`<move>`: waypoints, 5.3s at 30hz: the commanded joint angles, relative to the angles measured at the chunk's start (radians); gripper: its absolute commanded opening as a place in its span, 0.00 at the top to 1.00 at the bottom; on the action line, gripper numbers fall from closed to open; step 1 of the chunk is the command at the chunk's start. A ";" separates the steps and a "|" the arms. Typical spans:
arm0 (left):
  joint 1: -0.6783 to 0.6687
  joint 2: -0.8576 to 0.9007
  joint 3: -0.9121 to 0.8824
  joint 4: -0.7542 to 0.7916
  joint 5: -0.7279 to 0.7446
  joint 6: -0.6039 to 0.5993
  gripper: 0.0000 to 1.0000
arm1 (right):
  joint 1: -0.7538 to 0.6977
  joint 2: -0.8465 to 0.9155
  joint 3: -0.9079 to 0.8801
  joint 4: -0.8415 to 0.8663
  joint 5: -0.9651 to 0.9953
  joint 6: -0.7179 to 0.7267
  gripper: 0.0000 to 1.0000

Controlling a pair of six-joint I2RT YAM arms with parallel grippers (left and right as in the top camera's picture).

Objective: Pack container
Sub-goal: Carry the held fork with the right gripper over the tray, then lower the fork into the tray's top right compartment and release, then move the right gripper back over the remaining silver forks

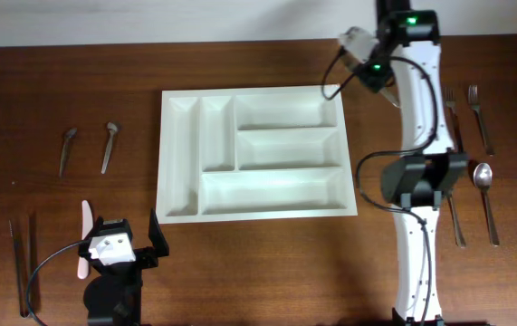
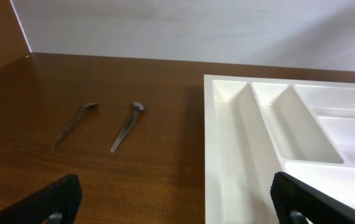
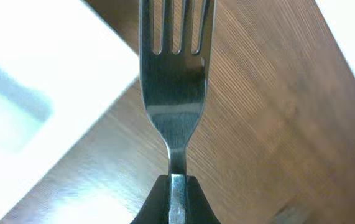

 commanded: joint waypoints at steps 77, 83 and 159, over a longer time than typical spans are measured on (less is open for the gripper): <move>-0.003 -0.008 -0.005 0.002 0.010 0.012 0.01 | 0.259 -0.038 -0.040 0.224 -0.214 -0.125 0.01; -0.003 -0.008 -0.005 0.002 0.010 0.012 0.01 | 0.166 -0.060 0.245 0.169 -0.205 0.095 0.01; -0.003 -0.008 -0.005 0.002 0.010 0.012 0.01 | -0.480 -0.026 -0.363 0.153 -0.048 0.411 0.00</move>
